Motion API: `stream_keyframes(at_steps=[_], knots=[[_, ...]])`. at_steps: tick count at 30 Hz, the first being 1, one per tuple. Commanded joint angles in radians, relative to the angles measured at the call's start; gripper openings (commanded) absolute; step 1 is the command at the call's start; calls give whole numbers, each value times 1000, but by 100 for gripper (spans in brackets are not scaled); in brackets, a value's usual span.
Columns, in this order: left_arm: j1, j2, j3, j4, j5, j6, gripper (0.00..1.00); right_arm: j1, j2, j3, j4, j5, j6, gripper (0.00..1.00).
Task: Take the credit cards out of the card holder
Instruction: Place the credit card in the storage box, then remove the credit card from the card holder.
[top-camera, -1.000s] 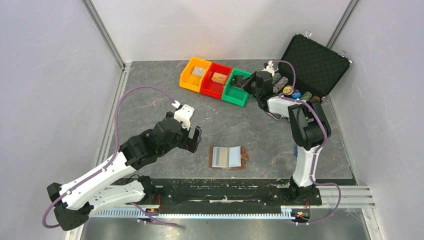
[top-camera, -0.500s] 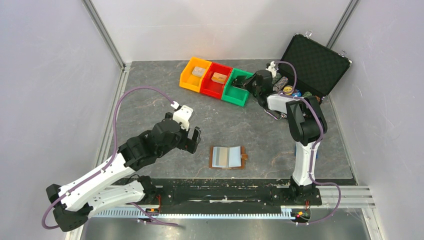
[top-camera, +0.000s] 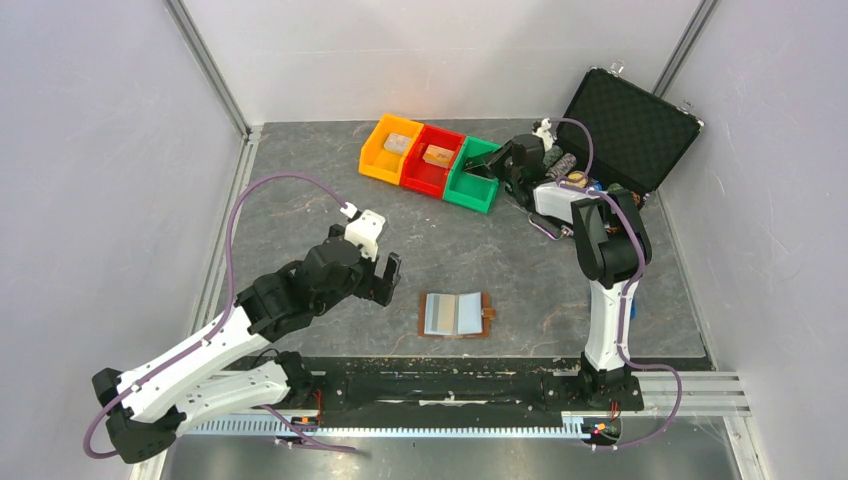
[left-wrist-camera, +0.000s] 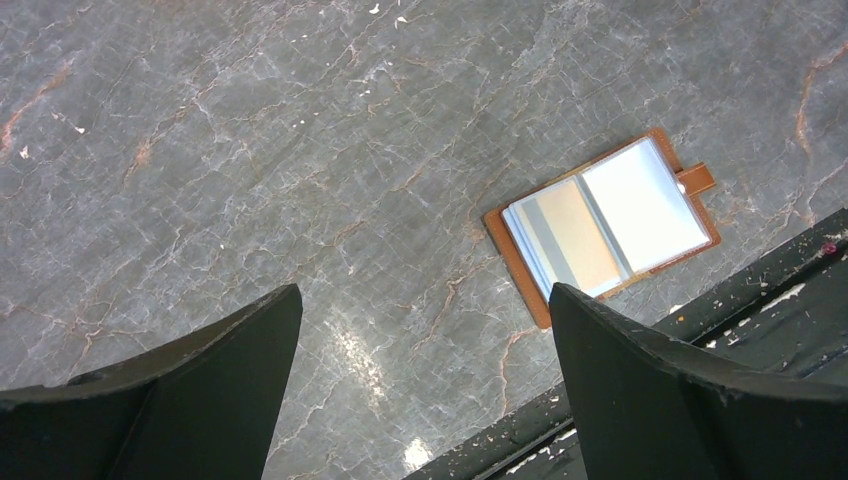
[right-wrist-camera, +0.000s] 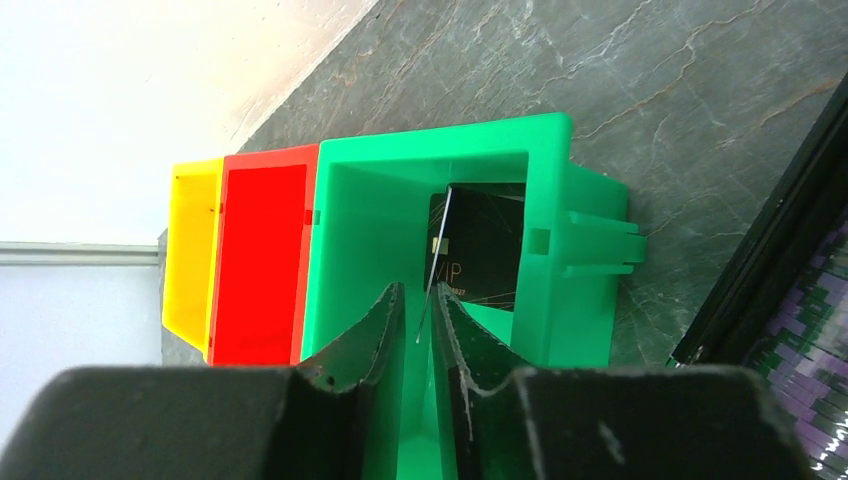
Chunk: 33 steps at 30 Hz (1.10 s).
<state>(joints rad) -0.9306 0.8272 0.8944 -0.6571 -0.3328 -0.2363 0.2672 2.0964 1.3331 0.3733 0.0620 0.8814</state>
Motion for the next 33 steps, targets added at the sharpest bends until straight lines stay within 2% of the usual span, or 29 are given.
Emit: stream_keyframes(at_steps=[1,12,20,23,28,33], knots=[[5,-7,1,14,-23,55,100,-8,-8,50,-42,45,-24,19],[6,-2,-2,14,-45,46,100,-31,-27,152,-145,38,-124,34],[13,4,-4,16,-73,37,100,-36,-95,151,-189,-49,-205,37],[13,0,-5,16,-84,37,100,-26,-148,109,-214,-94,-269,37],[15,-10,-6,12,-125,32,100,4,-309,-38,-232,-79,-373,37],[16,-20,-8,8,-172,28,100,46,-471,-221,-280,-102,-390,40]])
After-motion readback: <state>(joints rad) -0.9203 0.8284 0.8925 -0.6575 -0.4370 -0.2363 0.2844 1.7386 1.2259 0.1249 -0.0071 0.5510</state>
